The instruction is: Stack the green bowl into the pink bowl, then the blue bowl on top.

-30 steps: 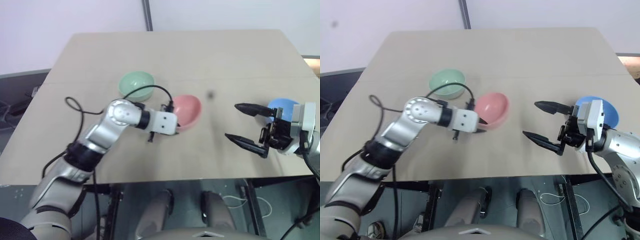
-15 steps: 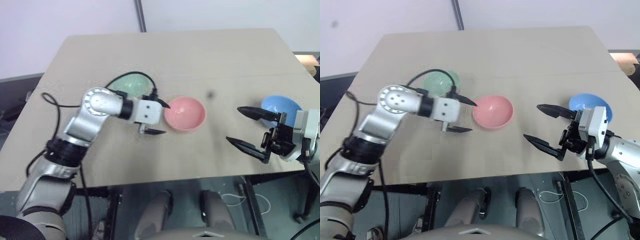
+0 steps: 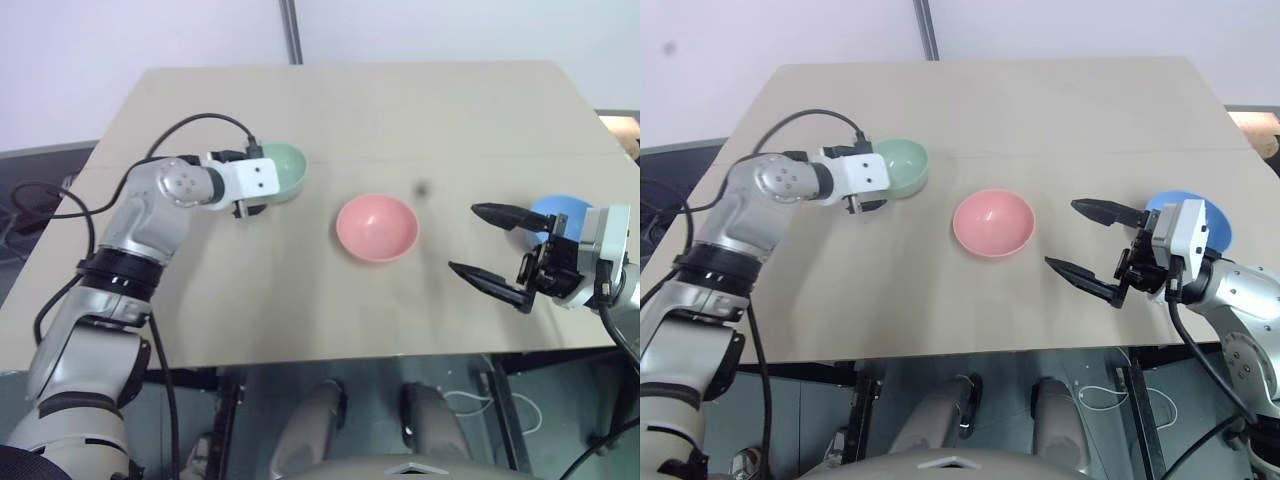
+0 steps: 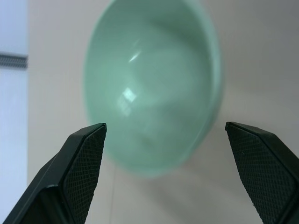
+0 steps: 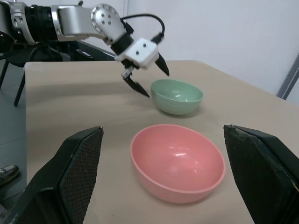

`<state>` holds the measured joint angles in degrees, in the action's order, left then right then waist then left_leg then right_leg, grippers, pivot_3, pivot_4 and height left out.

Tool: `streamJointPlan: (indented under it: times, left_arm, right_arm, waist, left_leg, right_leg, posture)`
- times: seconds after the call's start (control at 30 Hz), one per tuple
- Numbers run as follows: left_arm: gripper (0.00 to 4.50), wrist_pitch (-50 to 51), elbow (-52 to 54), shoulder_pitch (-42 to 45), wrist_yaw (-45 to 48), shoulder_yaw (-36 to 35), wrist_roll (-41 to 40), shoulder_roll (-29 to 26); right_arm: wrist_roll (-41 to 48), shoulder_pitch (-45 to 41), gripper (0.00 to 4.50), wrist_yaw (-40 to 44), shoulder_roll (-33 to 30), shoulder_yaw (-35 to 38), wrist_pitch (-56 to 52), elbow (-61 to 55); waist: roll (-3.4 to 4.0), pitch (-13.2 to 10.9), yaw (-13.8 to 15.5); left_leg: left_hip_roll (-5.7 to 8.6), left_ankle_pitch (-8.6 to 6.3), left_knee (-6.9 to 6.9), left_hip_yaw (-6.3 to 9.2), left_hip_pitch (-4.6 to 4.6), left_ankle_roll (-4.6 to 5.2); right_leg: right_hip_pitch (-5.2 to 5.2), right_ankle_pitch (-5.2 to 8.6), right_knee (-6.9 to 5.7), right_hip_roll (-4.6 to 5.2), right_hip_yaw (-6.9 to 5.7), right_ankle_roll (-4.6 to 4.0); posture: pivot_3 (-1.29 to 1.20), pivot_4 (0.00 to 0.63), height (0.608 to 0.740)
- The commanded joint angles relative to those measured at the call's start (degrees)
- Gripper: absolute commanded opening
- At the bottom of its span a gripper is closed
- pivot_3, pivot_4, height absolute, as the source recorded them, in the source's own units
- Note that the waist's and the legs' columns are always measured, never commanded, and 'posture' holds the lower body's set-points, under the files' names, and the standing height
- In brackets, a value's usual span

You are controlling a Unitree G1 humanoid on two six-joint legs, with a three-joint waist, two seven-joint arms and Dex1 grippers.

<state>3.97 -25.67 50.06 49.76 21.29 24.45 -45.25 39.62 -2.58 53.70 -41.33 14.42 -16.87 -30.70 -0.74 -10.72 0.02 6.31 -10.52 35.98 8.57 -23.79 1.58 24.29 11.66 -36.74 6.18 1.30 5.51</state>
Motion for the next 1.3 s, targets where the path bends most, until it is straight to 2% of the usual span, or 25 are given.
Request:
streamJointPlan:
  times: [0.03,0.07,0.13,0.2,0.3,0.4,0.43,0.6,0.77,0.87,0.97,1.0,1.03,1.23,1.27,1.3]
  left_arm:
    - [4.33,-5.18,-6.32,4.97,-1.29,1.73,2.94,1.13]
    - [4.33,-6.14,-7.84,5.7,-1.12,2.07,3.08,1.58]
    - [3.19,-7.15,-10.34,6.6,0.58,2.1,2.34,2.74]
    - [2.69,-8.13,-12.19,7.1,0.66,2.4,2.54,3.58]
    - [1.61,-8.99,-13.62,7.4,0.23,2.64,2.97,4.18]
    - [0.32,-10.93,-14.07,7.31,0.61,2.22,2.34,4.15]
    - [0.05,-11.48,-13.47,7.1,0.87,1.76,1.62,4.08]
    - [0.05,-14.24,-3.65,4.99,6.24,-1.66,-5.09,3.42]
    - [0.05,-10.98,10.11,4.06,13.26,-4.71,-14.82,5.86]
    - [0.05,-9.14,17.46,3.31,18.36,-3.92,-20.05,7.58]
    - [0.05,-10.63,19.72,2.19,21.04,-2.11,-21.26,8.48]
    - [0.87,-11.18,19.77,1.97,21.44,-1.65,-21.19,8.89]
    - [1.14,-11.27,20.03,1.55,22.96,-0.71,-21.36,8.99]
    - [4.16,-12.36,20.96,0.07,26.09,-0.1,-21.78,8.39]
    - [4.34,-11.76,21.17,-0.02,25.64,-0.8,-22.04,8.36]
    - [4.34,-11.31,21.33,-0.07,25.29,-1.28,-22.25,8.35]
  right_arm:
    - [0.81,0.01,4.5,-0.78,-0.63,1.83,0.2,-2.64]
    - [0.82,0.25,4.5,-1.51,-0.66,1.97,-0.29,-2.99]
    - [0.73,0.72,4.5,-2.81,-0.65,2.26,-1.02,-3.58]
    - [0.71,1.23,4.5,-4.16,-0.5,2.7,-1.56,-4.03]
    - [0.12,1.54,4.5,-5.06,-0.28,2.9,-1.19,-4.25]
    - [-0.23,1.7,4.5,-5.5,-0.27,2.93,-0.74,-4.34]
    - [-0.28,1.82,4.5,-5.51,-0.28,2.98,-0.59,-4.33]
    - [-0.55,2.3,4.5,-5.15,-0.24,3.45,0.29,-3.88]
    - [-1.03,2.98,4.5,-4.77,-0.13,4.03,1.62,-3.08]
    - [-1.41,3.91,4.5,-4.88,0.19,4.55,2.32,-3.02]
    - [-1.7,5.2,4.5,-5.15,0.45,5.12,3.11,-3.12]
    - [-1.85,5.68,4.5,-5.29,0.51,5.29,3.38,-3.21]
    - [-1.98,6.4,4.5,-5.44,0.64,5.59,3.68,-3.38]
    - [-2.78,10.04,4.5,-5.65,1.24,7.16,4.85,-3.92]
    - [-3.64,10.39,4.5,-6.17,1.12,7.27,4.81,-3.54]
    - [-4.25,10.56,4.5,-6.57,1.02,7.31,4.78,-3.27]
  waist:
    - [-0.02,-0.01,-0.17]
    - [-0.02,-0.01,-0.24]
    - [-0.02,-0.01,-0.42]
    - [-0.02,-0.01,-0.6]
    - [-0.02,-0.01,-0.72]
    - [-0.03,-0.02,-0.73]
    - [-0.03,-0.02,-0.71]
    - [-0.03,-0.02,-0.7]
    - [-0.03,-0.02,-0.57]
    - [-0.02,-0.02,-0.66]
    - [0.0,0.0,-0.91]
    - [0.0,0.0,-0.94]
    - [0.01,0.0,-0.92]
    - [0.0,0.0,-0.78]
    - [0.01,0.0,-0.77]
    - [0.0,0.0,-0.75]
  left_leg:
    - [-0.01,0.0,0.0,0.0,0.0,0.0]
    - [-0.02,0.0,0.0,-0.01,0.0,0.0]
    - [-0.02,0.0,0.0,0.02,0.0,0.0]
    - [-0.02,0.0,0.0,0.03,0.01,0.0]
    - [-0.02,-0.01,0.0,0.12,0.01,0.01]
    - [-0.02,-0.01,0.04,0.12,0.0,0.01]
    - [-0.02,-0.01,0.04,0.12,0.0,0.01]
    - [-0.02,-0.01,0.05,0.16,-0.03,0.01]
    - [-0.02,-0.01,0.07,0.19,-0.03,0.01]
    - [-0.02,-0.01,0.09,0.18,-0.02,0.01]
    - [-0.03,-0.01,0.09,0.13,0.03,0.01]
    - [-0.05,-0.01,0.08,0.07,0.07,0.01]
    - [-0.07,-0.01,0.09,0.05,0.08,0.01]
    - [-0.14,-0.01,0.16,-0.02,0.07,0.01]
    - [-0.14,-0.01,0.17,-0.01,0.07,0.01]
    - [-0.14,-0.01,0.17,-0.01,0.07,0.01]
  right_leg:
    - [0.01,0.0,-0.01,0.0,0.01,0.01]
    - [0.01,0.0,-0.01,-0.01,0.0,0.01]
    - [0.01,0.01,-0.02,0.0,0.01,0.02]
    - [0.01,0.01,-0.02,0.0,0.02,0.02]
    - [0.01,0.01,-0.02,0.0,0.04,0.03]
    - [0.0,0.0,-0.03,0.0,0.02,0.04]
    - [0.01,0.0,-0.03,0.0,0.02,0.04]
    - [0.01,-0.01,-0.02,0.01,0.01,0.02]
    - [0.0,-0.04,-0.02,0.02,0.0,-0.03]
    - [-0.01,-0.04,-0.02,0.02,0.01,-0.02]
    - [-0.01,-0.04,-0.04,0.0,0.06,-0.03]
    - [-0.01,-0.06,-0.06,-0.01,0.11,-0.07]
    - [-0.01,-0.08,-0.07,-0.03,0.13,-0.08]
    - [-0.02,-0.08,-0.07,-0.09,0.15,-0.07]
    - [-0.03,-0.08,-0.07,-0.09,0.14,-0.07]
    - [-0.03,-0.08,-0.07,-0.09,0.15,-0.07]
  posture:
    - [0.0,0.15,0.74]
    - [0.0,0.15,0.74]
    - [0.0,0.15,0.74]
    - [0.0,0.15,0.74]
    - [0.0,0.15,0.74]
    - [0.0,0.15,0.74]
    - [0.0,0.15,0.74]
    - [0.0,0.15,0.74]
    - [0.0,0.15,0.74]
    - [0.0,0.15,0.74]
    - [0.0,0.15,0.74]
    - [0.0,0.15,0.74]
    - [0.0,0.15,0.74]
    - [0.0,0.15,0.74]
    - [0.0,0.15,0.74]
    - [0.0,0.15,0.74]
